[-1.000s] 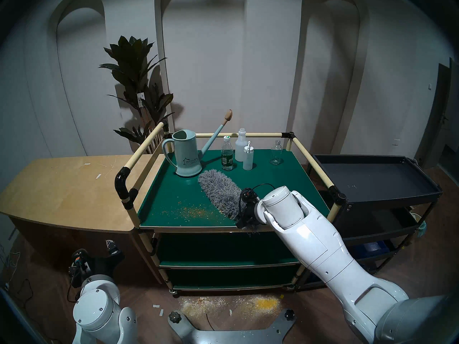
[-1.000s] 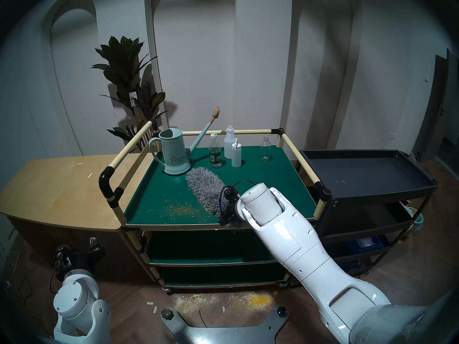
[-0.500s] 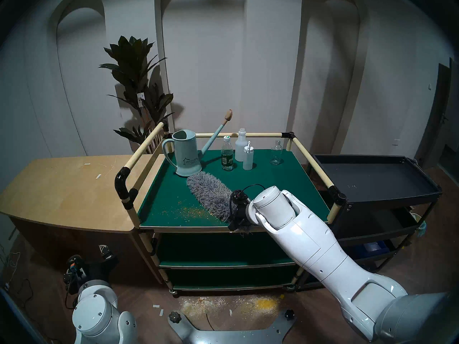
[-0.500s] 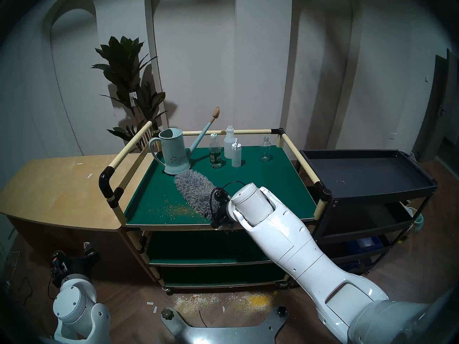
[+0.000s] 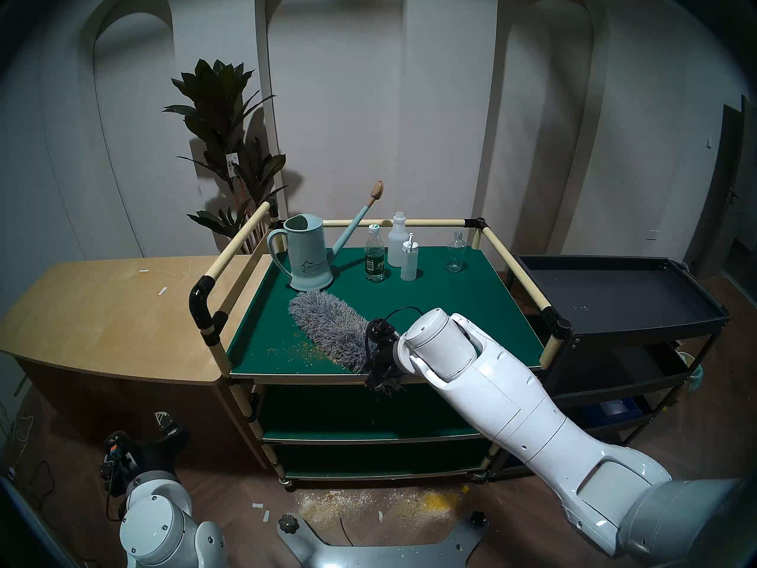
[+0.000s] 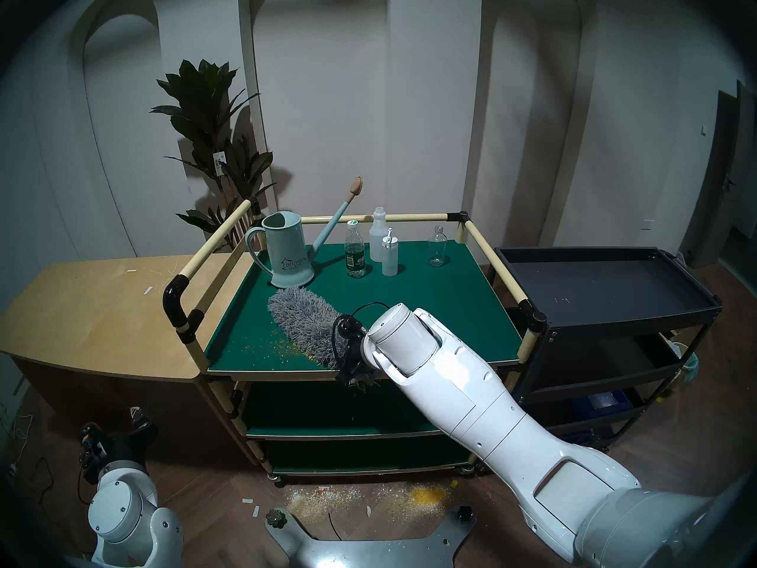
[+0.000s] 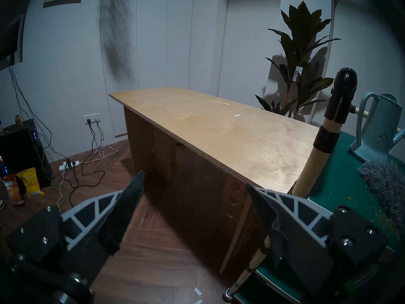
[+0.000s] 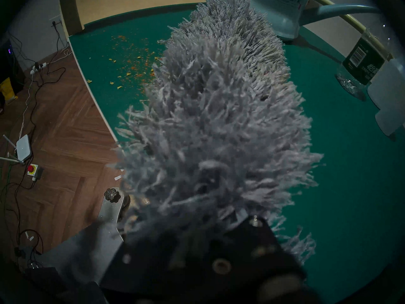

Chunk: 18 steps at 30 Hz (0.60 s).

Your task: Dust the shelf with the duster

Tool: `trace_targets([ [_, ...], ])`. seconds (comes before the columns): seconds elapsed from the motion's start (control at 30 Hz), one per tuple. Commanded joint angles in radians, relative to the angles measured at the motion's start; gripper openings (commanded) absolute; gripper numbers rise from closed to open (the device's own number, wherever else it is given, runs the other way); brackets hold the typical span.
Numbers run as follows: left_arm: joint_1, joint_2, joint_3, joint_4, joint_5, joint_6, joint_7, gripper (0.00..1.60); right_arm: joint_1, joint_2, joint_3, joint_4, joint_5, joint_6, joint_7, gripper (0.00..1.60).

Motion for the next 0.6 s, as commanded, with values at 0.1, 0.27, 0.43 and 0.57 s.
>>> trace_targets([
  [0.1,0.02,-0.021,-0.006,-0.018,-0.005,-0.046,0.006,1.6,-0.039,-0.003,-0.128,0.041,0.0,0.001,0.078,0.0],
  [0.27,0.035,-0.038,-0.015,-0.019,-0.01,-0.065,0.017,1.6,-0.025,-0.007,-0.163,0.04,-0.005,-0.007,0.091,0.0],
  [0.43,0.048,-0.054,-0.017,-0.015,-0.017,-0.085,0.026,1.6,-0.009,-0.003,-0.2,0.037,-0.011,-0.016,0.107,0.0],
  [0.57,0.057,-0.064,-0.02,-0.014,-0.023,-0.101,0.032,1.6,-0.001,0.005,-0.227,0.031,-0.015,-0.019,0.121,0.0],
])
